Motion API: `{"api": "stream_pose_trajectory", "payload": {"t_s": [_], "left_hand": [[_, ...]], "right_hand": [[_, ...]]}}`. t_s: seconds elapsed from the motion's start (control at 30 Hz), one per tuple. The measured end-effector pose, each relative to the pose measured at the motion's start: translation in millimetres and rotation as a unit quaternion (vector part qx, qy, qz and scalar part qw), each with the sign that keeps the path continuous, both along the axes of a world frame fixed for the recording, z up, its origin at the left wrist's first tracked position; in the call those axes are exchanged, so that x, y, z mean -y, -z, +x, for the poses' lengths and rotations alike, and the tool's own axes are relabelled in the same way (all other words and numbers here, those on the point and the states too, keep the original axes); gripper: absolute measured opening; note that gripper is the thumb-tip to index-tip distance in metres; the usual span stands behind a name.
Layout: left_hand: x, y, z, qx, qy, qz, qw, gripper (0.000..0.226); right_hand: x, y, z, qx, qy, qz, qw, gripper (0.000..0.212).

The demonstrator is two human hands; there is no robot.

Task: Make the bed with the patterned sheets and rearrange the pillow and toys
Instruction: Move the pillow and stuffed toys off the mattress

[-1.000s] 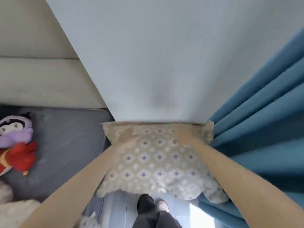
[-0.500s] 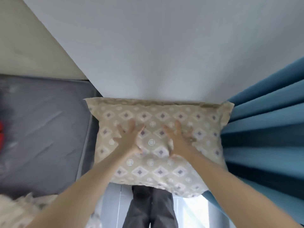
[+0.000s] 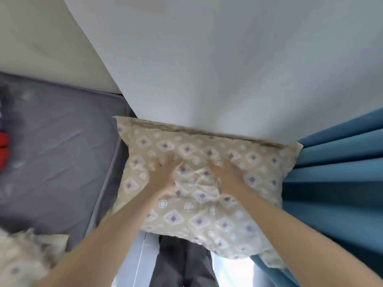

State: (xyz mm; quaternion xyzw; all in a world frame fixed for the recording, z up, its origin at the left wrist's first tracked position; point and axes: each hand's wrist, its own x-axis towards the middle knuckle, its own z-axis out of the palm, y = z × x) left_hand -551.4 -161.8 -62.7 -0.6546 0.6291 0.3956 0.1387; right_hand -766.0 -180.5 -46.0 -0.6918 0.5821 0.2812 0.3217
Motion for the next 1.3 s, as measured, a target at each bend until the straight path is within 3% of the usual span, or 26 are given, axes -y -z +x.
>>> {"api": "stream_pose_trajectory", "payload": {"t_s": [0.17, 0.3, 0.5, 0.67, 1.0, 1.3], "left_hand": [[-7, -52, 19, -0.047, -0.122, -0.079, 0.988, 0.052], [-9, -102, 42, -0.094, -0.250, -0.125, 0.956, 0.038], [-25, -176, 101, -0.184, -0.459, -0.167, 0.853, 0.029], [-70, -223, 165, -0.188, -0.514, -0.240, 0.802, 0.025], [-184, -254, 317, -0.173, -0.645, -0.290, 0.685, 0.029], [-255, -261, 451, -0.167, -0.687, -0.259, 0.658, 0.036]], "right_hand": [[17, -54, 20, 0.003, -0.019, -0.055, 0.998, 0.056], [24, -105, 51, 0.085, 0.020, -0.094, 0.992, 0.052], [33, -175, 117, 0.191, 0.001, -0.142, 0.971, 0.039], [25, -212, 190, 0.262, -0.024, -0.131, 0.956, 0.027], [-7, -245, 381, 0.318, -0.151, -0.087, 0.932, 0.033], [-56, -241, 559, 0.326, -0.207, -0.055, 0.921, 0.038]]}}
